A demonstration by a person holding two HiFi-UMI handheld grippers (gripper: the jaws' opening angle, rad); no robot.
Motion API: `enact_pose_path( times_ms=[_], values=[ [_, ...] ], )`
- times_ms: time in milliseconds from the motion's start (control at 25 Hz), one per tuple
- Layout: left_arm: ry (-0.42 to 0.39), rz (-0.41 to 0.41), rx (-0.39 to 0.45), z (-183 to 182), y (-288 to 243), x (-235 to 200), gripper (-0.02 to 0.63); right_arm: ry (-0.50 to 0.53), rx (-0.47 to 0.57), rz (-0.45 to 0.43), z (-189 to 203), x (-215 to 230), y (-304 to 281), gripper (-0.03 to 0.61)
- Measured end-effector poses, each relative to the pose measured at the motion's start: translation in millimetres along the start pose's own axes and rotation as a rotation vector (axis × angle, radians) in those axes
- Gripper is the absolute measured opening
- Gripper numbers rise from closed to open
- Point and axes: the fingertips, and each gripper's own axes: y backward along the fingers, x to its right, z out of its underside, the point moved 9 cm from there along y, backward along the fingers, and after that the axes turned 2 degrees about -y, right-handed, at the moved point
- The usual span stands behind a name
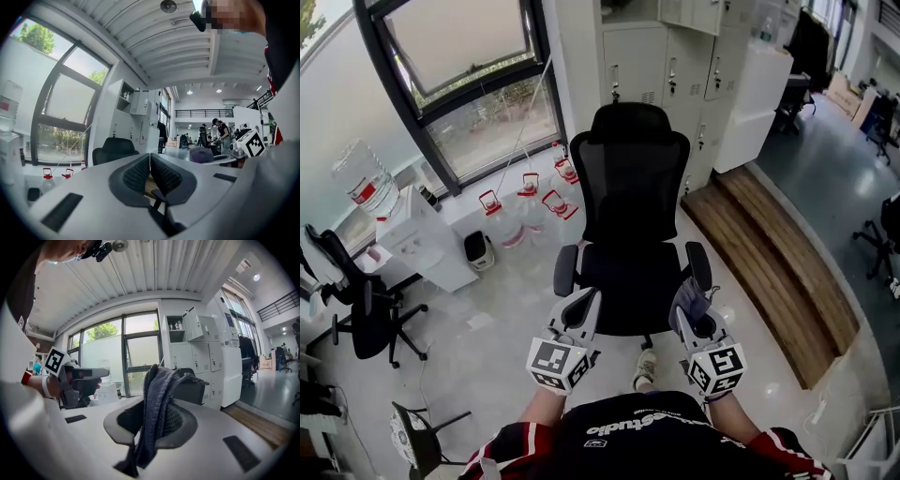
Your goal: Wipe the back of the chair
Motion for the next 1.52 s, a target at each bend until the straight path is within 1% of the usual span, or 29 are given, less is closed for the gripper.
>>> enact_pose_path(
  times_ms=[200,440,560,720,960,1160,1520],
  values=[
    [-0.021,-0.005,-0.009,-12,-69,-15,0.026,-0.009,0.022,-0.024,-19,52,-45,0.071],
    [-0.025,0.011,-0.021,-21,-151,-11,0.026,-0.035,0.012,-0.025,-29,118,-80,0.071],
    [-0.031,-0.001,-0.022,-24,-179,-12,0.026,-0.038,0.009,-0.031,-34,143,-94,0.071],
    [-0.029,-0.026,-0.028,-25,-204,-17,0.026,-0.032,0.013,-0.034,-41,170,-109,0.071],
    [-0.022,-0.045,-0.048,-22,-223,-26,0.026,-0.043,0.015,-0.027,-43,190,-127,0.071],
    [-0.017,-0.034,-0.051,-18,-237,-37,0.026,-0.048,0.000,-0.030,-41,198,-148,0.071],
    [-0.009,0.004,-0.033,-26,-278,-81,0.026,-0.049,-0.011,0.003,-52,204,-192,0.071]
  ],
)
